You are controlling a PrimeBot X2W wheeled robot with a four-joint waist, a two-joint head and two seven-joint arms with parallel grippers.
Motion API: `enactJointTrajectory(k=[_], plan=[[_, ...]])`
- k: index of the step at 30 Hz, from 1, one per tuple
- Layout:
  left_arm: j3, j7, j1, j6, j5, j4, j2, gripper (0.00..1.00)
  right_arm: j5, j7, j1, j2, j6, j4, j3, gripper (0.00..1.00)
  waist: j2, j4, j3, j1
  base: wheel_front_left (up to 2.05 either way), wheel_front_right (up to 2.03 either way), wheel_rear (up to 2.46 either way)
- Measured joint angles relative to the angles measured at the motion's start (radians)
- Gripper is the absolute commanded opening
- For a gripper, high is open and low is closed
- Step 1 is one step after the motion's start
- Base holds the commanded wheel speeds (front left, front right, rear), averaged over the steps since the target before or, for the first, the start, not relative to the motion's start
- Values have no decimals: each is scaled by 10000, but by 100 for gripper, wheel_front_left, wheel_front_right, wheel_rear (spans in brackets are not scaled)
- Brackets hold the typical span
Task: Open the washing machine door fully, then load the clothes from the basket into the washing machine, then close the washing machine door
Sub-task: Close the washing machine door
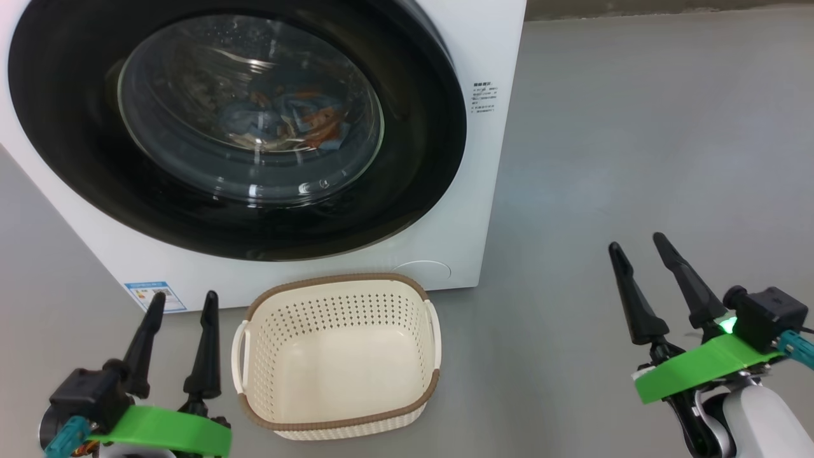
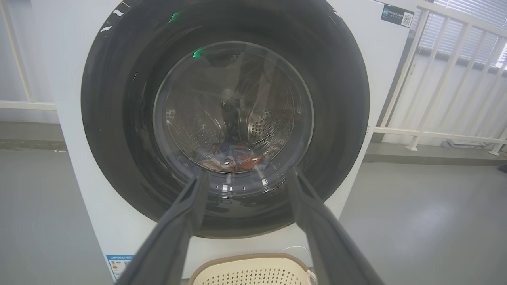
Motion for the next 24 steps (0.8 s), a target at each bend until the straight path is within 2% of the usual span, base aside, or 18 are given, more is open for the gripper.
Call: enactJointTrajectory(k=[11, 24], plan=[[-82, 2, 202, 0, -8, -61, 6, 100, -132, 0, 423, 203, 0, -142, -454, 100, 0, 29, -39, 0, 0, 0, 0], [-52, 2, 202, 0, -2, -107, 40, 100, -148, 0, 425, 232, 0, -144, -477, 100, 0, 107, -47, 0, 0, 0, 0]])
